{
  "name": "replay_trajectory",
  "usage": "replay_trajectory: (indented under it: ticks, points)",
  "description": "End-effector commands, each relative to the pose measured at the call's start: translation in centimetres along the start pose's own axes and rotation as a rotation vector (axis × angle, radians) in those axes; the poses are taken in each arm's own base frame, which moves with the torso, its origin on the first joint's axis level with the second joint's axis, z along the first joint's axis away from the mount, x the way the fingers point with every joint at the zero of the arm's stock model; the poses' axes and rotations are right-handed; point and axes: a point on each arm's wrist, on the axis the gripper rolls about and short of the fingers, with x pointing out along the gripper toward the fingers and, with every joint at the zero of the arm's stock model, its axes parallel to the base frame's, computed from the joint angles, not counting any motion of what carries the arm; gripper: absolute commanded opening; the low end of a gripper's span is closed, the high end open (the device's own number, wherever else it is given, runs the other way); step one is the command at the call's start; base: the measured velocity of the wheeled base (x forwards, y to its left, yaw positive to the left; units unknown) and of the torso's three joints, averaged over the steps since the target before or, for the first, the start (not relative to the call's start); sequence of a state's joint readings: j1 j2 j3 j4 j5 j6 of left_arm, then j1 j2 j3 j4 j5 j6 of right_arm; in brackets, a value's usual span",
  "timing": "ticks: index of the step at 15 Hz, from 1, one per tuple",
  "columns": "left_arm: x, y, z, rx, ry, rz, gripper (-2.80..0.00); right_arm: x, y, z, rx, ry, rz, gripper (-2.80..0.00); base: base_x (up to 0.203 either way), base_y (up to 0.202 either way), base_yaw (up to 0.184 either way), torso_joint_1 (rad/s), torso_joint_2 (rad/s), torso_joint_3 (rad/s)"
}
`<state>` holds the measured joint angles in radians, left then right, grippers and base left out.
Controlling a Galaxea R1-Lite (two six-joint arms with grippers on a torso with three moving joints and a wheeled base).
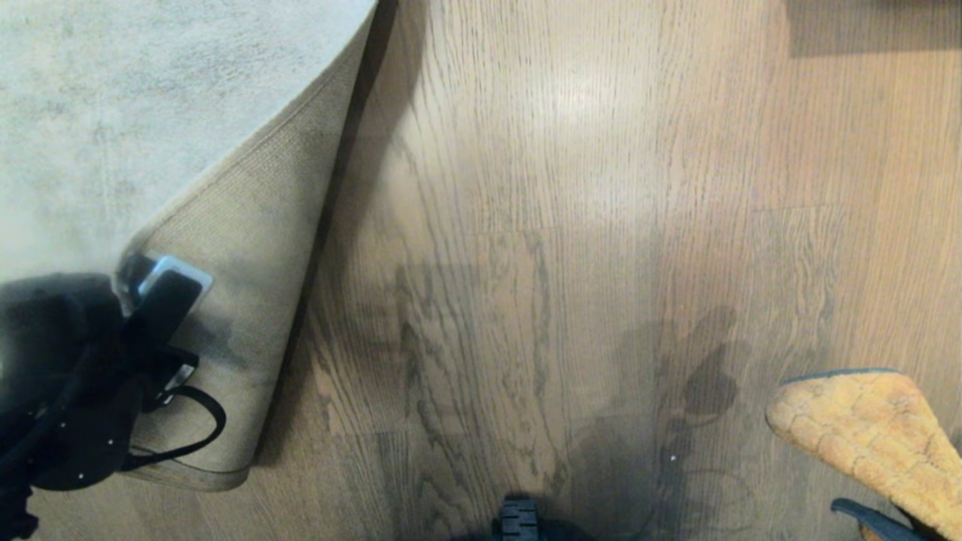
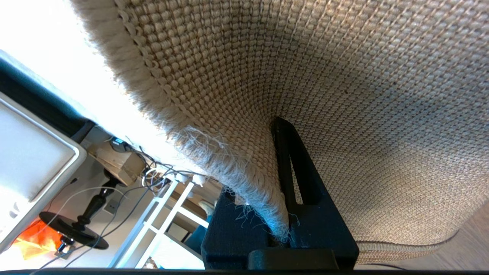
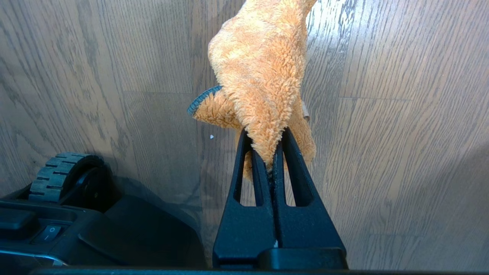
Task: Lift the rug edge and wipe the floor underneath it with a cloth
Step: Wipe the floor under the carpet with a rag
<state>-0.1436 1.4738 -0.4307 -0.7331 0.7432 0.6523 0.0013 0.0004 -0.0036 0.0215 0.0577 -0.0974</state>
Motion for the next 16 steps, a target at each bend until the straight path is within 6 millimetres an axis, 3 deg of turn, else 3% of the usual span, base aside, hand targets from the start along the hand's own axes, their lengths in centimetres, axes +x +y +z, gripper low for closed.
replay_trajectory:
  ticks: [1,6,13,16]
  points:
    - [-0.01,-0.06,-0.01,0.005,0.002,0.003,-2.8,0.0,0.0,-0.02,-0.001,0.0,0.001,-2.8,0.0,0.0,0.0,0.0,0.0,0.0]
    - [-0.07,-0.22,-0.31,0.011,0.009,-0.002,-2.8,0.0,0.0,-0.02,-0.001,0.0,0.001,-2.8,0.0,0.0,0.0,0.0,0.0,0.0]
    - [-0.19,-0.07,-0.3,0.001,0.005,0.001,-2.8,0.0,0.0,-0.02,-0.001,0.0,0.001,-2.8,-0.171,0.0,-0.001,0.0,0.0,0.003]
    - [-0.2,-0.05,-0.36,-0.002,0.006,0.001,-2.8,0.0,0.0,-0.02,-0.001,0.0,0.001,-2.8,-0.037,0.0,0.0,-0.001,0.0,0.002]
